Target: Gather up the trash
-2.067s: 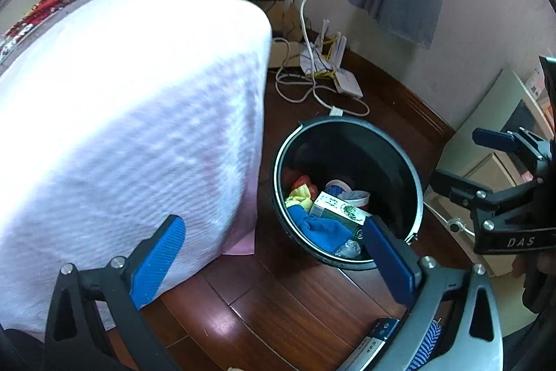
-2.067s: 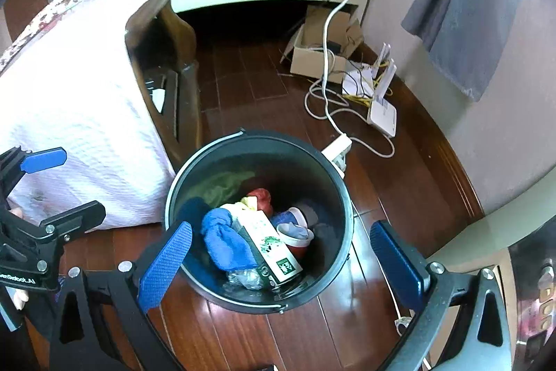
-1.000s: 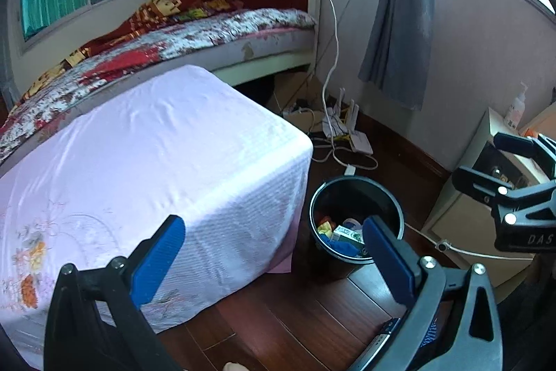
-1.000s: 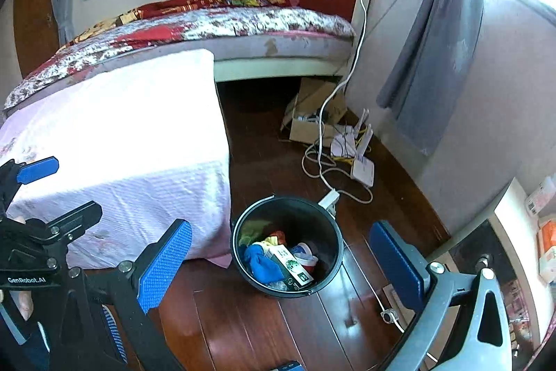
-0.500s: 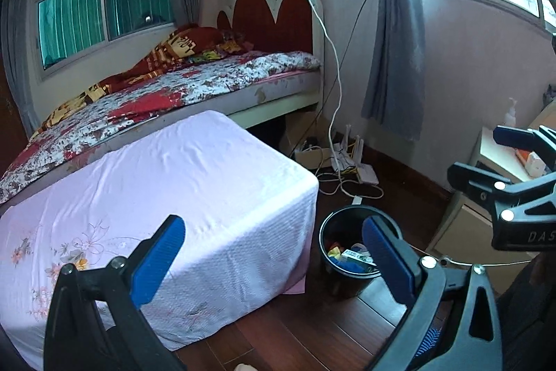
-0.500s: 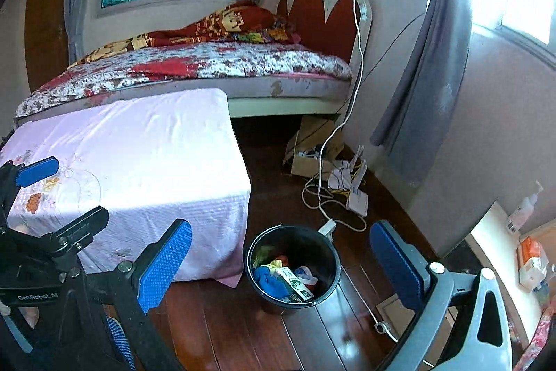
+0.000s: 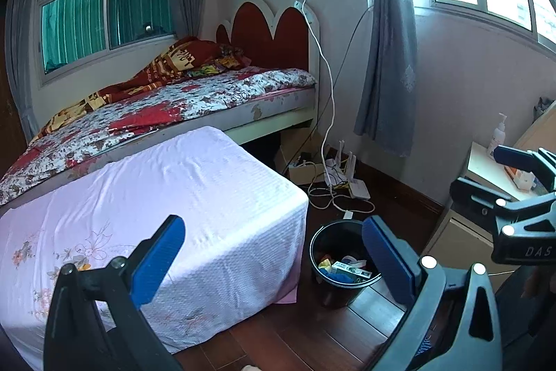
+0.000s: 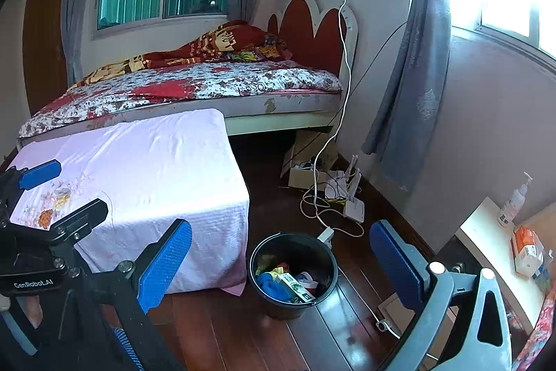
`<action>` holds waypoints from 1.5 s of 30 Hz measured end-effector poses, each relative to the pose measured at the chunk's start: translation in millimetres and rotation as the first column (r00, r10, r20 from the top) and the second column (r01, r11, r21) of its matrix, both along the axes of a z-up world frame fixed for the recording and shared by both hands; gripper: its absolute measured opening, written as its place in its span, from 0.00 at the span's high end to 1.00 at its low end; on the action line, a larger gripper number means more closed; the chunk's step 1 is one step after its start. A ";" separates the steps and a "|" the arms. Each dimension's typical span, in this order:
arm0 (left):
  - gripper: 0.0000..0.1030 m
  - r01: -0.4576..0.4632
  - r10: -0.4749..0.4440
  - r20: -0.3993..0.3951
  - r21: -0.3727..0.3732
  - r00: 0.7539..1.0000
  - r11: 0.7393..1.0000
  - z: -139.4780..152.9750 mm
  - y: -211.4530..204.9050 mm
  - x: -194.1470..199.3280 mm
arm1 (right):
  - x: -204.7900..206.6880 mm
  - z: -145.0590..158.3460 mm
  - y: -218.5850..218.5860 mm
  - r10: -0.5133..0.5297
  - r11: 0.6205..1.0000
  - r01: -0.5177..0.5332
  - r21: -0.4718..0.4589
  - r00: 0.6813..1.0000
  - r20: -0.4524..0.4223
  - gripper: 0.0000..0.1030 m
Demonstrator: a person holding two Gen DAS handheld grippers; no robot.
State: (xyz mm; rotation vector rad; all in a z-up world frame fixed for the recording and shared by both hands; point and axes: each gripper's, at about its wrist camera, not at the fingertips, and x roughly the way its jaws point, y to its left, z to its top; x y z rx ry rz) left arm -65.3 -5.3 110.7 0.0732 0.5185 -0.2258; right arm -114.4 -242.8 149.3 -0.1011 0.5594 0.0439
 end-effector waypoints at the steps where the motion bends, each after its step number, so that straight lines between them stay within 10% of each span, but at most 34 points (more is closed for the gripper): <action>1: 0.01 -0.001 0.001 -0.001 0.000 1.000 1.000 -0.1 -0.6 -0.1 | 0.0 -0.1 -0.2 0.000 1.000 0.000 0.000 1.000 -0.001 0.00; 45: 0.01 0.016 -0.016 -0.002 -0.001 1.000 1.000 4.6 -13.9 1.0 | -1.5 2.7 -2.4 -0.004 1.000 0.004 -0.002 1.000 0.003 0.00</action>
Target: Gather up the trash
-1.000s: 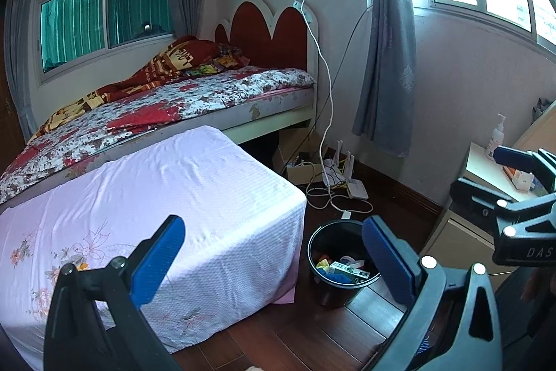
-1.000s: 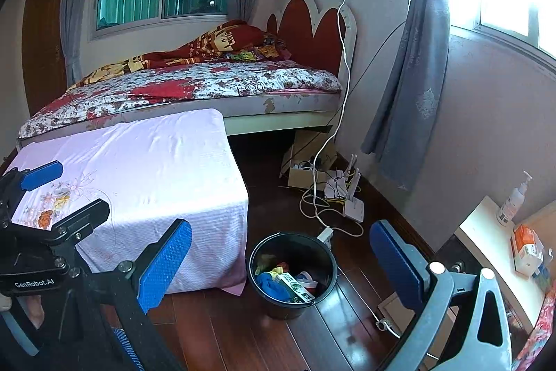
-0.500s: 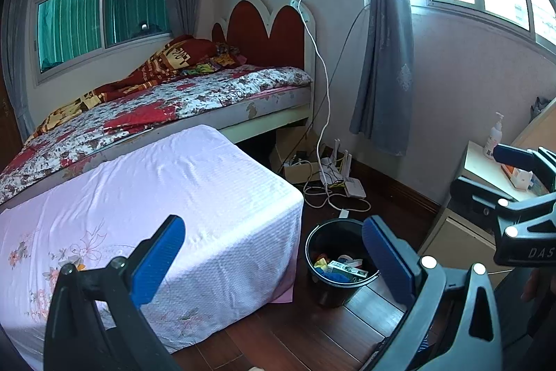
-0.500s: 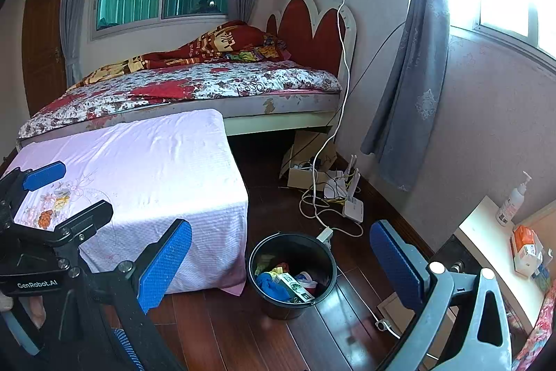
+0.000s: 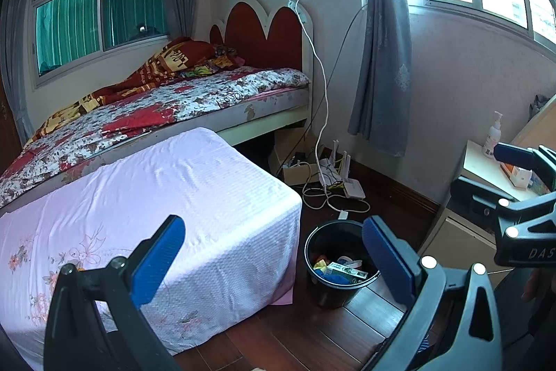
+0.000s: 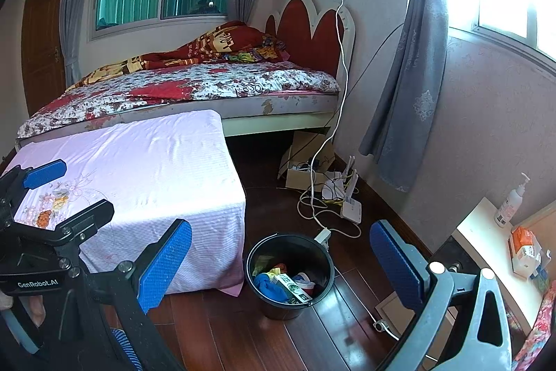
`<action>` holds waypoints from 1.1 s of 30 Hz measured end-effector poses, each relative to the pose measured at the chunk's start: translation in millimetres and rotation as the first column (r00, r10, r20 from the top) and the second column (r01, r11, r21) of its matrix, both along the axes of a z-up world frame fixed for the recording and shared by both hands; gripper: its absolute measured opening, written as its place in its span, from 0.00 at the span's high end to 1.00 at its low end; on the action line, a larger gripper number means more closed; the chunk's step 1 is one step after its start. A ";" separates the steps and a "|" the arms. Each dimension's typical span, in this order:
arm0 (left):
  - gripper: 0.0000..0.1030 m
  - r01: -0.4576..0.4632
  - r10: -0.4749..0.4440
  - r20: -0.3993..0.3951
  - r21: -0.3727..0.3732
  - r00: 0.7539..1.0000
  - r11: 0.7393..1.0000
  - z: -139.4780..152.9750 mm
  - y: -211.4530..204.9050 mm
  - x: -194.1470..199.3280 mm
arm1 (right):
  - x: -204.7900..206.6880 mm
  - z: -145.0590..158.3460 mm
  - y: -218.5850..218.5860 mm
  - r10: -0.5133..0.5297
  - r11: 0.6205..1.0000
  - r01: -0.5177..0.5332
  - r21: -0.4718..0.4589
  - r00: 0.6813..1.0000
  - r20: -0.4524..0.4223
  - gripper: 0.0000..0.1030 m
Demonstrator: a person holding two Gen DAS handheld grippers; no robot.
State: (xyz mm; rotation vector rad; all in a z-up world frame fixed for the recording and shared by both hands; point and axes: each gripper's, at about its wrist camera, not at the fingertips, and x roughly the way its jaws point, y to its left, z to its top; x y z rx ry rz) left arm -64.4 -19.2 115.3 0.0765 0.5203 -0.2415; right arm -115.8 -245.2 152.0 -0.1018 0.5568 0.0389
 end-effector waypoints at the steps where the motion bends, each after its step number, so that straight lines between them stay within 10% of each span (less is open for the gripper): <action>1: 0.01 -0.001 0.001 0.000 0.001 1.000 1.000 -0.2 0.0 0.0 | 0.1 0.7 -0.4 0.000 1.000 0.000 0.000 1.000 0.001 0.00; 33: 0.01 0.026 -0.026 0.009 0.021 1.000 0.999 2.9 -0.5 3.2 | -0.4 1.3 -3.2 -0.007 1.000 0.007 -0.002 1.000 -0.003 0.00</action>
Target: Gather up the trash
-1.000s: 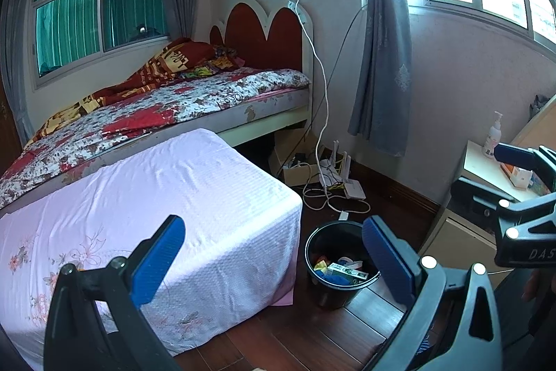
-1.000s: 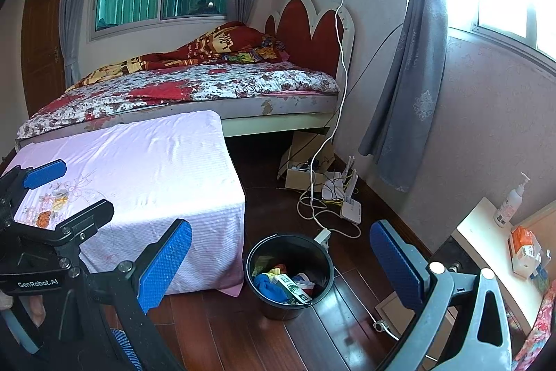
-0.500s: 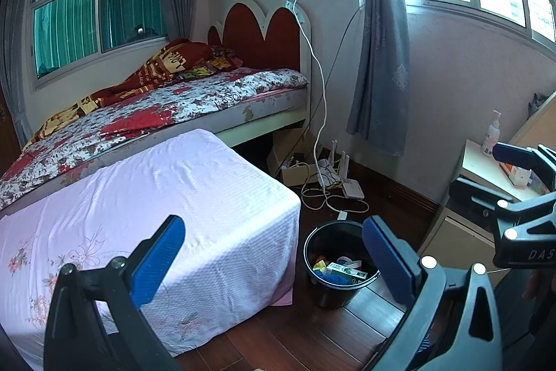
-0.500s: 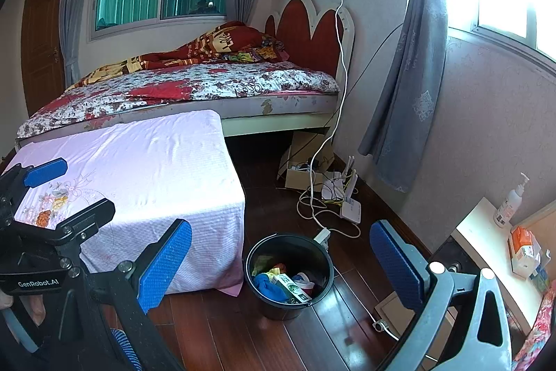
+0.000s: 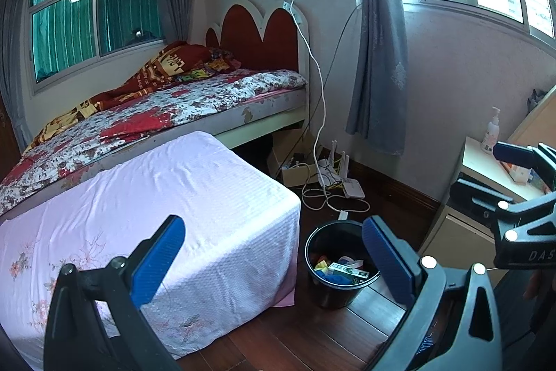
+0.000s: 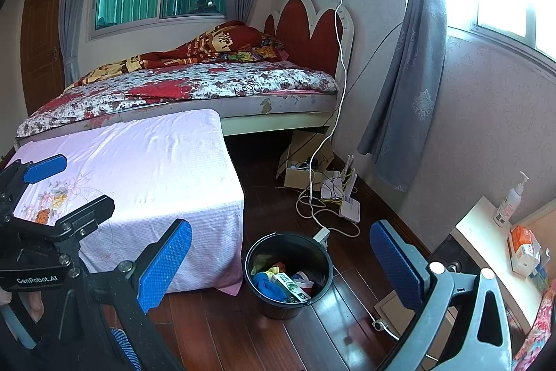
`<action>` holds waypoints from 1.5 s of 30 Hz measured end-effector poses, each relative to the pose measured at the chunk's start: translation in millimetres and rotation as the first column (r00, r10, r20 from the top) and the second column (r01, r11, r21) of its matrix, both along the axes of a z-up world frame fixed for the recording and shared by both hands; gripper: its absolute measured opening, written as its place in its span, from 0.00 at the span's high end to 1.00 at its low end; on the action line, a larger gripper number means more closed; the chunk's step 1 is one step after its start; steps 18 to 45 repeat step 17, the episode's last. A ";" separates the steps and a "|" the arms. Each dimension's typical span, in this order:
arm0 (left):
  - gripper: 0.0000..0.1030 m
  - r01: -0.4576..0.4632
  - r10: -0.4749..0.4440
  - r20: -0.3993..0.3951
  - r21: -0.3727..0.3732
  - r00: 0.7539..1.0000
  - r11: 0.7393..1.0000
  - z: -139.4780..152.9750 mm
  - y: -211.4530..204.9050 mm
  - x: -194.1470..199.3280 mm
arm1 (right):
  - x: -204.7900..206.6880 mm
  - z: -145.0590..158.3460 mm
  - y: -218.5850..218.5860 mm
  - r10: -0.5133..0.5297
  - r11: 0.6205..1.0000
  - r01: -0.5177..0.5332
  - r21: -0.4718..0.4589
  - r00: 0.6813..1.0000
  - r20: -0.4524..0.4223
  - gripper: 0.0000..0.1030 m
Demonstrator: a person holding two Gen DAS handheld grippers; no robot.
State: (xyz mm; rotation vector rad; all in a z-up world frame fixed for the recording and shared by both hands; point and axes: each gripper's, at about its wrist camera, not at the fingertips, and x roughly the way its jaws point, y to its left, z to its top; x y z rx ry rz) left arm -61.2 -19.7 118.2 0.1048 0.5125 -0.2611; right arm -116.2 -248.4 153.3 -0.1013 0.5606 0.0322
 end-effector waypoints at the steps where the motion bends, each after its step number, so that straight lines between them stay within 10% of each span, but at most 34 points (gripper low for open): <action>1: 0.01 0.002 -0.002 0.002 0.003 1.000 1.000 -0.2 0.0 -0.4 | 0.0 -0.4 -0.6 -0.001 1.000 0.001 0.001 1.000 0.000 0.00; 45: 0.01 0.016 -0.017 0.023 0.023 1.000 1.000 -2.2 -1.4 -2.8 | -2.4 -5.3 -4.5 -0.011 1.000 0.011 0.007 1.000 -0.003 0.00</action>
